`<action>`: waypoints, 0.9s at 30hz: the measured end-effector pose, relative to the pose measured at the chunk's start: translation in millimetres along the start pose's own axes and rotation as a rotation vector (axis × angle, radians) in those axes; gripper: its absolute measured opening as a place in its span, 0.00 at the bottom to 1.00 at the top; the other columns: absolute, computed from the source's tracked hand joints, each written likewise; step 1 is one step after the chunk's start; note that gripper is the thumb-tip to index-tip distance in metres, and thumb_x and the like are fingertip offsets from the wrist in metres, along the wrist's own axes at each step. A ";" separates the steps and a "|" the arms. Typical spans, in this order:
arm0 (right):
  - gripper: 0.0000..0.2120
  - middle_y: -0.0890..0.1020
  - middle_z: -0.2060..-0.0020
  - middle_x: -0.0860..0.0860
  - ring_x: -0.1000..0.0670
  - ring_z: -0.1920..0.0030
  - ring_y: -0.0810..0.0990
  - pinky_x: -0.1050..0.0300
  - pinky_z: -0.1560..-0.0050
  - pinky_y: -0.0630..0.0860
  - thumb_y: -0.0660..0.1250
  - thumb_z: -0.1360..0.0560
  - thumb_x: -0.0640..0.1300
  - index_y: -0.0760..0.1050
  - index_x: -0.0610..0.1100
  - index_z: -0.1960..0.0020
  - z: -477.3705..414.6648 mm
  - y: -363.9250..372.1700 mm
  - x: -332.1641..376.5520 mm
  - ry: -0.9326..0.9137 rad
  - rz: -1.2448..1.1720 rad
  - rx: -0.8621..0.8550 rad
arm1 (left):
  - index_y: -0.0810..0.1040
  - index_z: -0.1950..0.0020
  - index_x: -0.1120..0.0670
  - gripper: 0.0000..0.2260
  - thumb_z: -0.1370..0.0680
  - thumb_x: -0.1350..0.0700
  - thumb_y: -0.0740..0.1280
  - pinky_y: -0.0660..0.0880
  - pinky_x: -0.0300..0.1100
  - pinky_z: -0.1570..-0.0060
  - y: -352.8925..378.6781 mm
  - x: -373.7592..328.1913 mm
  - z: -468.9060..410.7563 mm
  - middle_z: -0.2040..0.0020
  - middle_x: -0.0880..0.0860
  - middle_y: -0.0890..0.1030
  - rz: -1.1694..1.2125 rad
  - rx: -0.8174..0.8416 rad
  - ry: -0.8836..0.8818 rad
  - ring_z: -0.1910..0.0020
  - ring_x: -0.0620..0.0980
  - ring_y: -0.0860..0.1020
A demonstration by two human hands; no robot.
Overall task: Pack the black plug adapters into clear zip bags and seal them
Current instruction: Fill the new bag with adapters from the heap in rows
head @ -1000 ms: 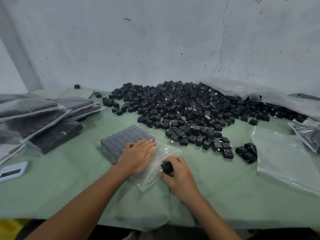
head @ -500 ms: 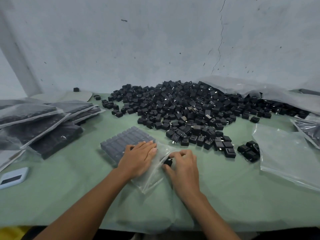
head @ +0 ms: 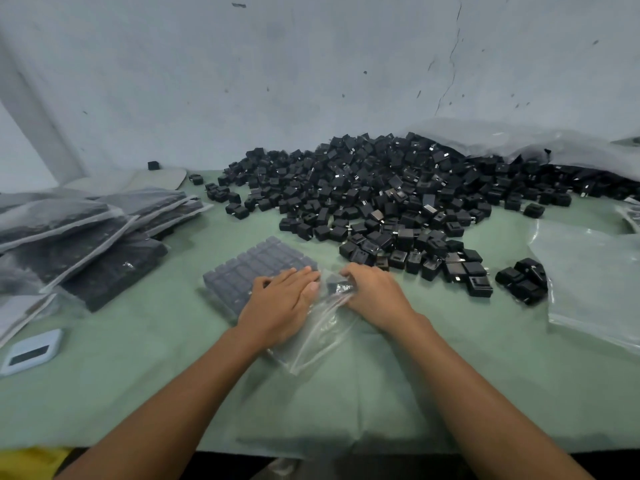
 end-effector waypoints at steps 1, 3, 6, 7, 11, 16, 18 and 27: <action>0.04 0.80 0.56 0.57 0.49 0.51 0.78 0.54 0.53 0.70 0.69 0.26 0.54 0.74 0.59 0.55 -4.1 0.2 2.1 -0.017 0.009 -0.007 | 0.60 0.23 0.38 0.29 0.20 0.35 0.36 0.51 0.48 0.30 0.5 0.1 0.0 0.22 0.38 0.61 0.001 -0.004 -0.001 0.23 0.39 0.56; 0.05 0.79 0.57 0.56 0.48 0.54 0.78 0.53 0.54 0.70 0.67 0.25 0.56 0.74 0.56 0.56 -10.9 4.6 1.7 -0.010 0.023 -0.025 | 0.59 0.23 0.38 0.29 0.20 0.35 0.36 0.51 0.47 0.30 1.8 0.5 -0.9 0.23 0.37 0.61 -0.006 -0.008 -0.004 0.23 0.39 0.56; 0.10 0.80 0.53 0.55 0.48 0.51 0.78 0.51 0.48 0.69 0.68 0.25 0.57 0.74 0.53 0.49 -12.6 13.8 -3.7 -0.031 0.056 -0.073 | 0.58 0.22 0.37 0.28 0.19 0.35 0.37 0.50 0.45 0.30 3.8 2.6 -1.2 0.23 0.36 0.61 -0.019 -0.008 -0.007 0.23 0.38 0.56; 0.11 0.80 0.51 0.56 0.48 0.50 0.78 0.51 0.48 0.69 0.68 0.25 0.58 0.74 0.53 0.48 -10.8 15.3 -4.0 -0.065 0.035 -0.082 | 0.58 0.22 0.38 0.27 0.19 0.35 0.37 0.50 0.45 0.30 4.1 3.0 -1.1 0.23 0.36 0.61 -0.021 -0.011 -0.008 0.24 0.38 0.56; 0.14 0.79 0.44 0.54 0.48 0.42 0.75 0.50 0.40 0.69 0.65 0.23 0.53 0.74 0.52 0.39 -8.9 19.9 -4.0 -0.135 -0.020 -0.021 | 0.59 0.23 0.37 0.26 0.18 0.35 0.39 0.51 0.45 0.31 3.3 3.2 -1.2 0.23 0.36 0.61 -0.034 -0.003 -0.015 0.24 0.37 0.56; 0.06 0.79 0.50 0.49 0.45 0.50 0.76 0.51 0.51 0.67 0.65 0.22 0.41 0.68 0.49 0.53 -9.1 20.0 -0.5 -0.099 -0.067 -0.014 | 0.61 0.23 0.37 0.27 0.19 0.34 0.39 0.52 0.45 0.31 -0.1 -1.6 -0.3 0.24 0.36 0.62 -0.029 0.002 -0.019 0.24 0.39 0.57; 0.10 0.77 0.52 0.50 0.45 0.50 0.76 0.52 0.52 0.65 0.66 0.22 0.41 0.64 0.50 0.54 -6.6 19.6 -0.7 -0.103 -0.064 0.009 | 0.61 0.23 0.38 0.27 0.19 0.35 0.40 0.53 0.46 0.30 -0.4 -2.5 0.6 0.23 0.36 0.62 -0.029 0.020 -0.030 0.24 0.39 0.57; 0.07 0.80 0.50 0.47 0.43 0.49 0.77 0.51 0.51 0.66 0.60 0.22 0.38 0.64 0.48 0.53 -4.1 17.5 -0.8 -0.049 0.011 -0.011 | 0.61 0.23 0.37 0.25 0.18 0.36 0.40 0.52 0.47 0.29 -2.5 -6.0 3.6 0.23 0.37 0.62 -0.037 0.030 -0.039 0.23 0.39 0.56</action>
Point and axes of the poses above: each hand's wrist, its own z-axis away from the middle knuckle, its own y-axis out of the palm, x = y × z, the point moved 5 cm from there along -z, towards the middle knuckle
